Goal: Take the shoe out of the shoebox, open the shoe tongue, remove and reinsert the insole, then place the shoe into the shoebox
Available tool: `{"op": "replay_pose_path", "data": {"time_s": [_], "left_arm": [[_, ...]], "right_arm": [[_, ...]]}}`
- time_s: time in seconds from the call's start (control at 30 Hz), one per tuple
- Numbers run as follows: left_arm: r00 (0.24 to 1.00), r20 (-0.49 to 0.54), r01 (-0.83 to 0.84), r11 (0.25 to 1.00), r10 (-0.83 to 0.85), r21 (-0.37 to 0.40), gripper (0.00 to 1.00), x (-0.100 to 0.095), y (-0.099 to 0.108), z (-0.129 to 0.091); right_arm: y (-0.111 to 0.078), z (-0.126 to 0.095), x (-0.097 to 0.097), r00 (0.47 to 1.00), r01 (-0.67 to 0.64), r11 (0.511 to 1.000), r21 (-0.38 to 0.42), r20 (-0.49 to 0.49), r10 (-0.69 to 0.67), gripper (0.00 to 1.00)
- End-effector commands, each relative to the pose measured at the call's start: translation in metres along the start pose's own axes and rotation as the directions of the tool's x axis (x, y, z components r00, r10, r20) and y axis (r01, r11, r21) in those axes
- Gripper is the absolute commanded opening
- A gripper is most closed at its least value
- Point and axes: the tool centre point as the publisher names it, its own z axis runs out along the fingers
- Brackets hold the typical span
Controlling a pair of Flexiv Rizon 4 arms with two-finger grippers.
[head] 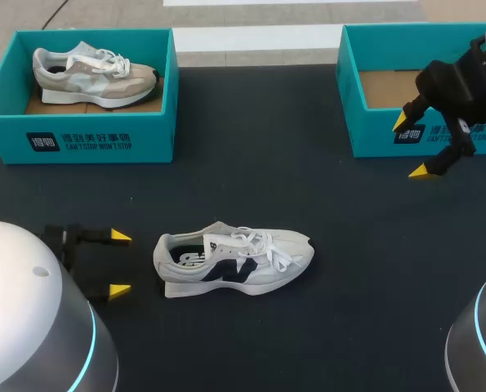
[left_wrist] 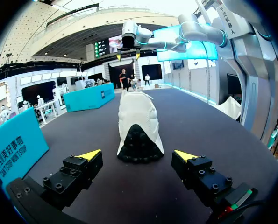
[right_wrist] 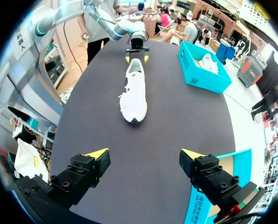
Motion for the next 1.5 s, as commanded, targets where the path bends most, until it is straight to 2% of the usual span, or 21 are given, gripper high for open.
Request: {"op": "replay_pose_path", "data": {"time_s": [0.03, 0.57, 0.73, 0.77, 1.03, 1.13, 1.43, 1.5], "left_arm": [[1.0, 0.013, 0.008, 1.0, -0.008, -0.012, 1.0, 0.0, -0.003, 0.015], [0.999, 0.019, 0.027, 1.0, -0.027, -0.006, 1.0, -0.003, -0.012, 0.054], [1.0, 0.014, 0.026, 1.0, -0.026, -0.009, 1.0, 0.004, -0.013, 0.065], [1.0, 0.01, 0.025, 1.0, -0.025, -0.01, 1.0, 0.0, -0.012, 0.069], [1.0, -0.004, 0.024, 1.0, -0.024, -0.011, 1.0, 0.002, -0.014, 0.083], [1.0, -0.006, 0.026, 1.0, -0.026, -0.014, 1.0, -0.003, -0.014, 0.09], [0.999, -0.029, 0.021, 0.999, -0.022, -0.026, 1.0, 0.006, -0.015, 0.103], [0.999, -0.032, 0.021, 0.999, -0.022, -0.027, 1.0, 0.003, -0.015, 0.106]], "right_arm": [[0.001, 0.001, -0.001, 1.0, -0.001, 1.0, 0.003, -0.002, 0.001, 1.0], [0.001, 0.001, -0.001, 1.0, -0.001, 1.0, 0.003, -0.002, 0.001, 1.0], [0.001, 0.001, -0.001, 1.0, -0.001, 1.0, 0.003, -0.002, 0.001, 1.0], [0.001, 0.001, -0.001, 1.0, -0.001, 1.0, 0.003, -0.002, 0.001, 1.0], [0.001, 0.001, -0.001, 1.0, -0.001, 1.0, 0.003, -0.002, 0.001, 1.0], [0.001, 0.001, -0.001, 1.0, -0.001, 1.0, 0.003, -0.002, 0.001, 1.0], [0.001, 0.001, -0.001, 1.0, -0.001, 1.0, 0.003, -0.002, 0.001, 1.0], [0.001, 0.001, -0.001, 1.0, -0.001, 1.0, 0.003, -0.002, 0.001, 1.0]]}}
